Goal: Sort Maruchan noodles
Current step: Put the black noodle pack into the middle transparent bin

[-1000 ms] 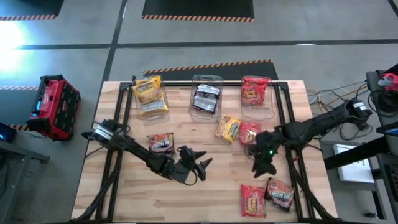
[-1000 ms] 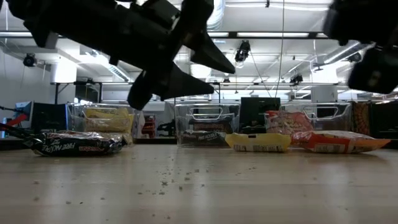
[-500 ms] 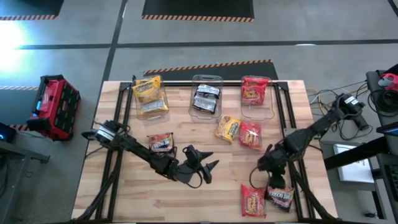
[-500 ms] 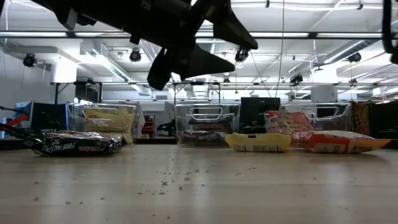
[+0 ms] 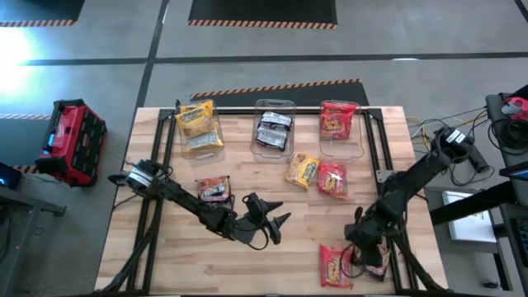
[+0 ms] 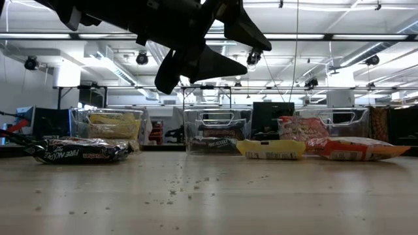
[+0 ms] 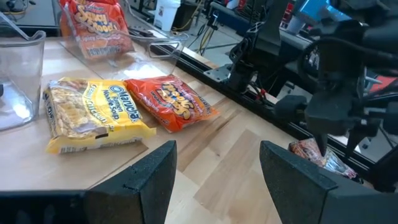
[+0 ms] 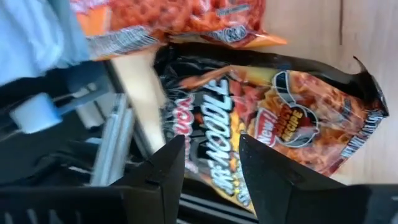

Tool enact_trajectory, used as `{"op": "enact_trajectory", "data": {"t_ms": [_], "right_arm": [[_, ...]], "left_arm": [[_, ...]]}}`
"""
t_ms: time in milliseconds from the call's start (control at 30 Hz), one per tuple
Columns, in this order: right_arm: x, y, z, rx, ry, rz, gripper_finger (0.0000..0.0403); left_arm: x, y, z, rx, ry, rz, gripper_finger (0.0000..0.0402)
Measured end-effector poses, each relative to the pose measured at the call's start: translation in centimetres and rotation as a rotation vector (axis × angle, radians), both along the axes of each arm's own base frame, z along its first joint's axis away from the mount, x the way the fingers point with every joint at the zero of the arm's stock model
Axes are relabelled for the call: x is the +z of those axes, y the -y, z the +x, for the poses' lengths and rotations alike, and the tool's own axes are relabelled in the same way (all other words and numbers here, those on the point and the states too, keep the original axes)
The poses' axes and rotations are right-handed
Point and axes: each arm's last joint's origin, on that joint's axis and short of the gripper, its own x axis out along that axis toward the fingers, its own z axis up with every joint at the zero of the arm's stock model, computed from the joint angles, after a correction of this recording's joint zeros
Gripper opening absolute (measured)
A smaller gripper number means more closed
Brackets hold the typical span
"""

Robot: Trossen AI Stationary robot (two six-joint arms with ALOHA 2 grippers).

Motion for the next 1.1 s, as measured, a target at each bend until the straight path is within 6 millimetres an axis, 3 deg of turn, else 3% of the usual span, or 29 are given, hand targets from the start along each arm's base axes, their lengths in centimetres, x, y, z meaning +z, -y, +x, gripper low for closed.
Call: {"op": "enact_trajectory", "data": {"t_ms": [400,567,900,967,1100], "right_arm": [[-0.4,-2.8,1.1,0.189,0.078,-0.247,0.0140],[0.2,-2.5,1.9,0.257,0.208,-0.421,0.0138],[1.9,-1.0,3.6,0.385,0.563,-0.948,0.0116],[2.2,-0.7,3.9,0.388,0.559,-0.959,0.0113],[3.7,-0.7,3.8,0.318,0.407,-0.814,0.0105]], "left_arm": [[-0.2,0.0,0.0,0.000,-0.017,0.008,0.0213],[-0.2,0.0,-0.1,0.000,-0.017,0.008,0.0213],[-0.2,0.0,-0.1,0.000,-0.016,0.007,0.0213],[-0.2,0.0,-0.1,0.002,-0.011,-0.003,0.0213],[-0.2,0.1,0.0,-0.020,-0.007,-0.026,0.0213]]}}
